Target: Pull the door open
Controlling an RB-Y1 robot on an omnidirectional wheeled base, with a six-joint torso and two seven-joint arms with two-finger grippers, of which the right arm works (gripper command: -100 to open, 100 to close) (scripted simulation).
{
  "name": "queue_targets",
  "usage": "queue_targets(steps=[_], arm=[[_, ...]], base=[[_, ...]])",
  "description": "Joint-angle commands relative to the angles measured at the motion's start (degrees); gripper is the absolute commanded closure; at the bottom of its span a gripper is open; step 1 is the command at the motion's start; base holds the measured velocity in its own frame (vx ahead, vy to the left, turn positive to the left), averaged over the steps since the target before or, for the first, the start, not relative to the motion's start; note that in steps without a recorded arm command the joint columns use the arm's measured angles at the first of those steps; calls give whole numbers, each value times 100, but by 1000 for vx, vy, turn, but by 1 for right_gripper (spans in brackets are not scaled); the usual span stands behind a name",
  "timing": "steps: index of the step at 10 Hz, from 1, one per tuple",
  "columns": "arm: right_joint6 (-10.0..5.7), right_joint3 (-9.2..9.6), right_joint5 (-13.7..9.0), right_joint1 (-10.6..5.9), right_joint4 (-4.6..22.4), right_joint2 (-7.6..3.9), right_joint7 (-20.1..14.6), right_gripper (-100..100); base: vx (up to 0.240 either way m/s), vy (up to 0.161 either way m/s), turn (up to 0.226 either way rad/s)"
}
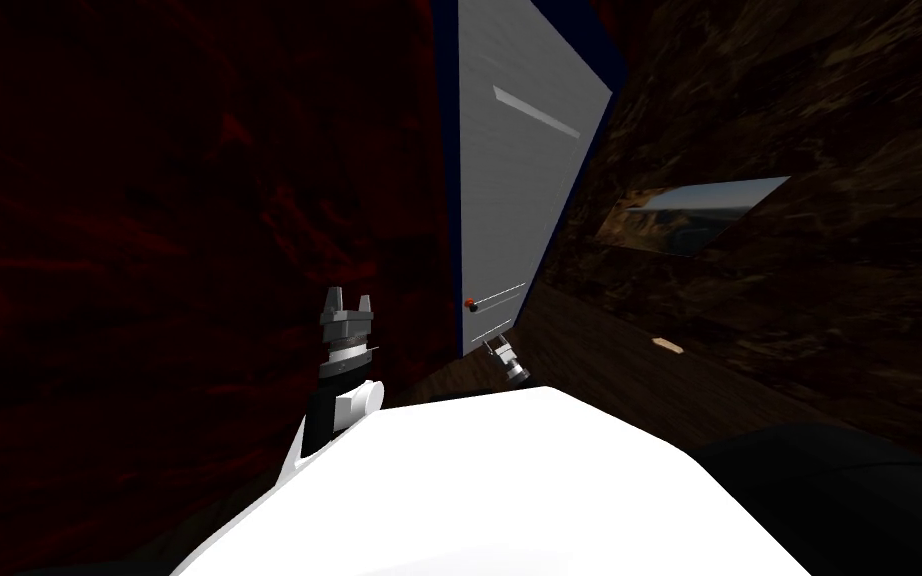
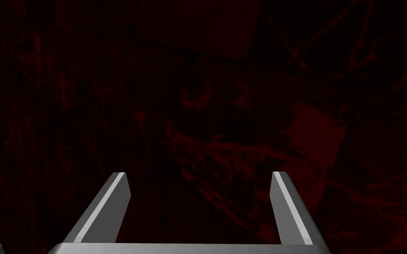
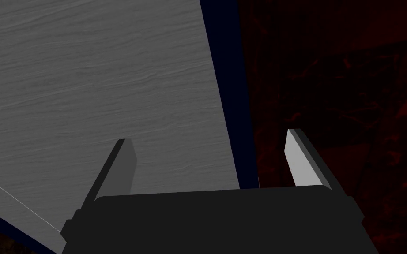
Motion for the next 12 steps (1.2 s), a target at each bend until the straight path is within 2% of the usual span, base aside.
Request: queue_targets(steps=[1,5,11,12], arm=[[-122,-14,136,-30,239,44,240,-100],[-334,-26,417,-66,676,181,697,-100],[-645,-45,827,-118,1318,482,1366,-100],[-626,-59,775,-151,1317,449,1313,-100]], base=[[137,3,-68],[158,-17,-56],[189,-64,-72],[90,-38,19]])
